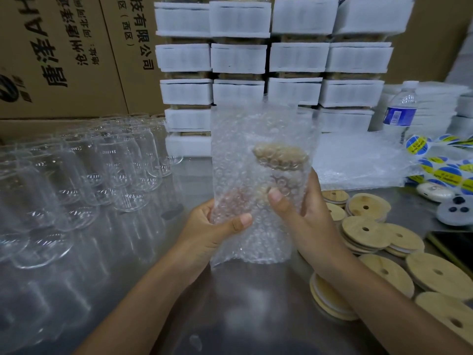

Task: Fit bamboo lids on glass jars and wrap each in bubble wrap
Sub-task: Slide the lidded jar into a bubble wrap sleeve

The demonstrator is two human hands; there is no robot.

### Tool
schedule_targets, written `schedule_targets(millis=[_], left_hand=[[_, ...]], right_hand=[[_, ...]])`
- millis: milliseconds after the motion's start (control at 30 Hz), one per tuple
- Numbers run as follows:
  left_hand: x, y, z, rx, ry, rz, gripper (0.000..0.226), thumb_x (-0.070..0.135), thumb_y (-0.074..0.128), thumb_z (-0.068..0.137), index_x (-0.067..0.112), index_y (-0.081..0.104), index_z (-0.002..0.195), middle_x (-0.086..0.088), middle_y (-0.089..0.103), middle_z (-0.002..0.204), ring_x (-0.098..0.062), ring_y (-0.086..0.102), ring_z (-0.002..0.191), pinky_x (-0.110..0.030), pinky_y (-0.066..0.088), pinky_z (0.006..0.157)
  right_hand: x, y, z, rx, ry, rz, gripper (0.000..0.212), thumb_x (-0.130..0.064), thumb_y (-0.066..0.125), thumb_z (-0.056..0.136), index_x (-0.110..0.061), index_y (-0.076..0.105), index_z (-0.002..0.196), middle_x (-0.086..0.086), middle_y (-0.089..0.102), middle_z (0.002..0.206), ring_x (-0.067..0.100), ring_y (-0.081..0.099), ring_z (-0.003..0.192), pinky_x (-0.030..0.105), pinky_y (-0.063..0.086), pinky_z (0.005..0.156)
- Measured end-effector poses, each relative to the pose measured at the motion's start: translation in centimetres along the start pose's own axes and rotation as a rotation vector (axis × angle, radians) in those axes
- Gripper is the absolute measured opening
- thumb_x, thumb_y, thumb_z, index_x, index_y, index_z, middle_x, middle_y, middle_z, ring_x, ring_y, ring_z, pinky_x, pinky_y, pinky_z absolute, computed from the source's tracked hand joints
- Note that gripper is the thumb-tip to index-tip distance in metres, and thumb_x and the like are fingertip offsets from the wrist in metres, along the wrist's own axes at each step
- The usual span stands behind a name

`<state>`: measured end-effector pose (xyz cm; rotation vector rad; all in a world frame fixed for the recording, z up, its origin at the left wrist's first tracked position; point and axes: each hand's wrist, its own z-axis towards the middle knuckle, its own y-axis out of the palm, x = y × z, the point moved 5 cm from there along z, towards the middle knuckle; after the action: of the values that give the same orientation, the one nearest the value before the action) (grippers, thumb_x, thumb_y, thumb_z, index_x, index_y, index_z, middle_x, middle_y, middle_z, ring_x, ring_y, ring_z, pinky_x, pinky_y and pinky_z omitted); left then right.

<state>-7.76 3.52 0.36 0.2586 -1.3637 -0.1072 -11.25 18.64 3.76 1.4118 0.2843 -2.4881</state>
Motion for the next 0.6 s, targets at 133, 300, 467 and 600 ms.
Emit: schedule_targets(millis=[133, 300, 467, 600], left_hand=[[0.1, 0.2, 0.0, -0.017, 0.016, -0.004, 0.033, 0.015, 0.077, 0.064, 0.026, 0.077, 0.095, -0.007, 0.074, 0.104, -0.02, 0.07, 0.098, -0.023, 0.055, 0.073], [0.0, 0.1, -0.1, -0.046, 0.03, 0.031, 0.033, 0.014, 0.082, 0.066, 0.017, 0.076, 0.098, -0.008, 0.074, 0.105, -0.02, 0.07, 0.098, -0.021, 0.055, 0.075], [0.2, 0.1, 0.1, -0.049, 0.061, -0.007, 0.047, 0.017, 0.075, 0.071, 0.012, 0.065, 0.116, -0.008, 0.071, 0.112, -0.022, 0.068, 0.104, -0.024, 0.055, 0.077], [0.9, -1.2, 1.0, 0.028, 0.108, 0.005, 0.049, 0.019, 0.077, 0.072, 0.01, 0.062, 0.119, -0.009, 0.069, 0.117, -0.024, 0.065, 0.11, -0.034, 0.052, 0.091]], right_hand=[[0.2, 0.0, -0.2, -0.016, 0.012, -0.01, 0.086, -0.053, 0.07, 0.067, -0.029, 0.033, 0.141, -0.015, 0.058, 0.128, 0.002, 0.056, 0.118, 0.032, 0.049, 0.1], [0.9, 0.1, -0.2, -0.004, 0.08, 0.005, 0.106, -0.051, 0.083, 0.05, -0.027, 0.034, 0.141, -0.008, 0.057, 0.131, 0.011, 0.056, 0.12, 0.038, 0.05, 0.099], [0.5, -0.4, 0.4, 0.04, 0.087, 0.064, 0.082, -0.042, 0.083, 0.051, -0.027, 0.05, 0.125, -0.007, 0.068, 0.113, 0.011, 0.067, 0.104, 0.034, 0.056, 0.085], [-0.6, -0.8, 2.2, 0.084, 0.096, 0.057, 0.071, -0.038, 0.083, 0.053, -0.03, 0.053, 0.117, -0.009, 0.069, 0.107, 0.009, 0.068, 0.097, 0.034, 0.056, 0.079]])
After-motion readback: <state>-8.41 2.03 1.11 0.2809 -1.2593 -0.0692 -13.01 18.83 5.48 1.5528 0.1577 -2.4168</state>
